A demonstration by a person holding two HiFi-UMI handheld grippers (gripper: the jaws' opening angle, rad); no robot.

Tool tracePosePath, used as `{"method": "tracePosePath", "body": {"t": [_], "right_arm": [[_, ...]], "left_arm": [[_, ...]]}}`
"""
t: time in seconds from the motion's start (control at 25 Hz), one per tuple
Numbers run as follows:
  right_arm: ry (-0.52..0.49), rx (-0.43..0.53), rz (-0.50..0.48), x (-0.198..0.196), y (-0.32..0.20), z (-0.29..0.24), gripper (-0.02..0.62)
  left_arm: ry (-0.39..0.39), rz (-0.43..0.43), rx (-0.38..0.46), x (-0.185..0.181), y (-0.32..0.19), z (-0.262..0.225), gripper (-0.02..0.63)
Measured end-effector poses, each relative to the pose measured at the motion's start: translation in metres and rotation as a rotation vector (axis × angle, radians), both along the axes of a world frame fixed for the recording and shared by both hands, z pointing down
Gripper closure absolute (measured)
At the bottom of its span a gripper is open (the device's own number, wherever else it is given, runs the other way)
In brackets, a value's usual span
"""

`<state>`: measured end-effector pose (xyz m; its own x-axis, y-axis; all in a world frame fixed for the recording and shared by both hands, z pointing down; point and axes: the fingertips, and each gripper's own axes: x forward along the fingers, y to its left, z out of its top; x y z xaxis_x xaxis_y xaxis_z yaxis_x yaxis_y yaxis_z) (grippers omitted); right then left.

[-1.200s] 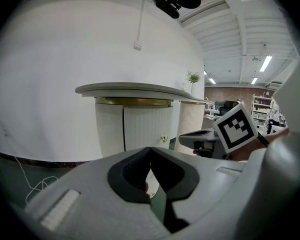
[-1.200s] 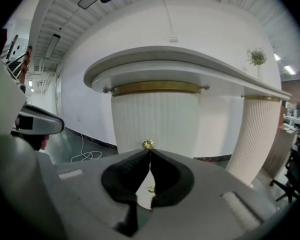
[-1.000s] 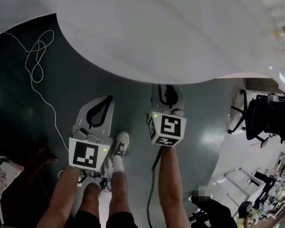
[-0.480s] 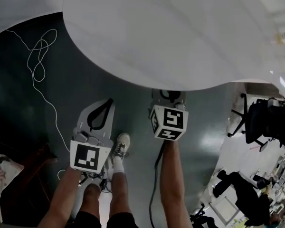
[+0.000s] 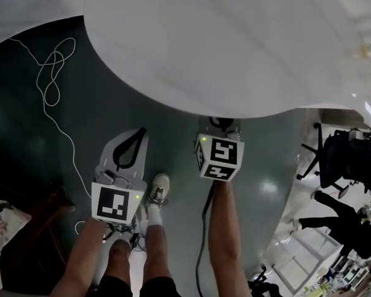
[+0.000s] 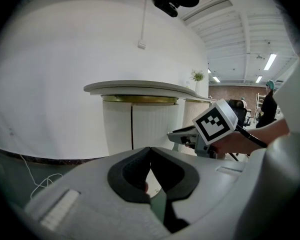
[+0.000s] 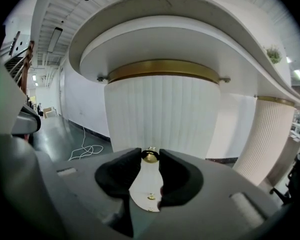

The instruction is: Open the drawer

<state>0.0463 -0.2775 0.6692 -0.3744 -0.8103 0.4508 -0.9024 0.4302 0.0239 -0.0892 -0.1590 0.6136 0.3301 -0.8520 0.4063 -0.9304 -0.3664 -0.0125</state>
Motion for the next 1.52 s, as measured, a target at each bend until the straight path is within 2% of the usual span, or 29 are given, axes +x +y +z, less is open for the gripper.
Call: {"method": "tracePosePath", "body": {"t": [0.52, 0.68, 0.84, 1.52], "right_arm": [[0.02, -0.004, -0.007, 0.008, 0.029, 0.002, 0.482], [0.024, -0.045, -0.004, 0.012, 0.046, 0.005, 0.482], [0.015, -0.015, 0.006, 0.018, 0.056, 0.005, 0.482], [0.013, -0.011, 0.014, 0.029, 0.111, 0.003, 0.482]], "left_arm": [[-0.008, 0.011, 0.006, 0.003, 0.01, -0.001, 0.597], [-0.008, 0.018, 0.003, 0.007, 0.016, -0.002, 0.597], [-0.011, 0.022, 0.003, 0.009, 0.022, -0.003, 0.597], [-0.014, 0.052, 0.013, 0.018, 0.039, -0.006, 0.597]]}}
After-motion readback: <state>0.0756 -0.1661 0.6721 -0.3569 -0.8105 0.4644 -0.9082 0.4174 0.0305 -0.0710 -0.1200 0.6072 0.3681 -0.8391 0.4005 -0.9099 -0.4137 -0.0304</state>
